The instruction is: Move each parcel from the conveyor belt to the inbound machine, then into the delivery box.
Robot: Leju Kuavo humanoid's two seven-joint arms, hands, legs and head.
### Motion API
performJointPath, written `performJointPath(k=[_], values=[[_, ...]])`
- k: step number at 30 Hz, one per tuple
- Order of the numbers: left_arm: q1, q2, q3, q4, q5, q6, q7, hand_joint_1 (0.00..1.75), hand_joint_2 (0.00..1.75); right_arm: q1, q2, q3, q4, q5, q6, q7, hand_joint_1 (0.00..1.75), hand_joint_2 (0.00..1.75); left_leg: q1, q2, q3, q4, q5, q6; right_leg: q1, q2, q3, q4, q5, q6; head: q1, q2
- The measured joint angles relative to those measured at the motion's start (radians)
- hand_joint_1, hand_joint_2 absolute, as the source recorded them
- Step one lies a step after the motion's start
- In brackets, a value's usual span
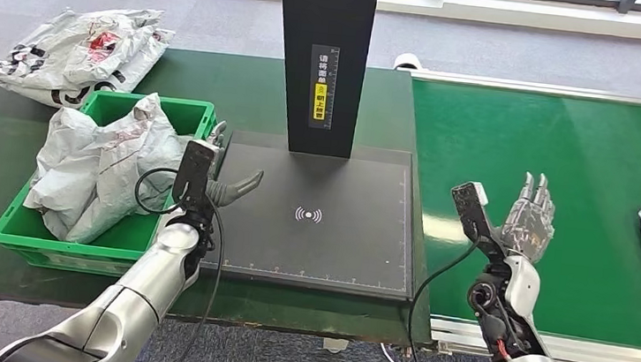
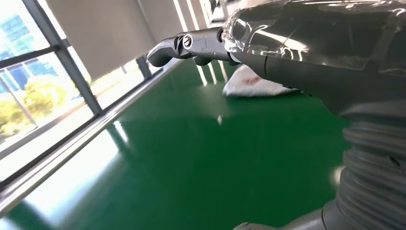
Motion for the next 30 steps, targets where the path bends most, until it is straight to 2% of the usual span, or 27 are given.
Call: performJointPath(k=[2, 5, 13, 20, 30], values=[[0.010, 0.000, 0.000, 0.001, -0.003, 0.007, 0.000, 0.00, 1.75, 0.015, -0.005, -0.052, 0.000, 0.116, -0.003, 0.041, 0.00, 1.75, 0.000, 0.000, 0.000, 0.000, 0.000, 0.000, 0.000, 0.000, 0.000, 0.000, 0.000, 0.000, 0.000, 0.000], [0.023, -0.001, -0.001, 0.001, -0.006, 0.016, -0.001, 0.00, 1.75, 0.034, -0.008, -0.139, 0.000, 0.200, -0.004, 0.066, 0.00, 1.75, 0.000, 0.000, -0.001, 0.000, 0.000, 0.000, -0.001, 0.000, 0.000, 0.000, 0.000, 0.000, 0.000, 0.000], [0.031, -0.003, -0.001, 0.001, -0.007, 0.018, -0.001, 0.00, 1.75, 0.052, -0.009, -0.233, 0.000, 0.224, -0.005, 0.076, 0.00, 1.75, 0.000, 0.000, 0.000, 0.000, 0.000, 0.001, -0.001, 0.000, 0.000, 0.000, 0.000, 0.000, 0.000, 0.000], [0.045, -0.002, -0.001, -0.010, -0.008, 0.030, -0.001, 0.00, 1.75, 0.067, -0.008, -0.321, 0.000, 0.352, -0.004, 0.108, 0.00, 1.75, 0.000, 0.000, -0.001, 0.000, 0.000, 0.001, -0.001, 0.000, 0.000, 0.000, 0.000, 0.001, 0.000, 0.000], [0.079, 0.014, -0.001, -0.035, -0.010, 0.046, -0.011, 0.00, 1.75, 0.076, -0.005, -0.406, 0.061, 0.312, 0.007, 0.080, 0.00, 1.75, 0.000, 0.000, -0.001, 0.000, 0.000, 0.001, -0.001, 0.000, 0.000, 0.000, 0.000, 0.001, 0.000, 0.000]])
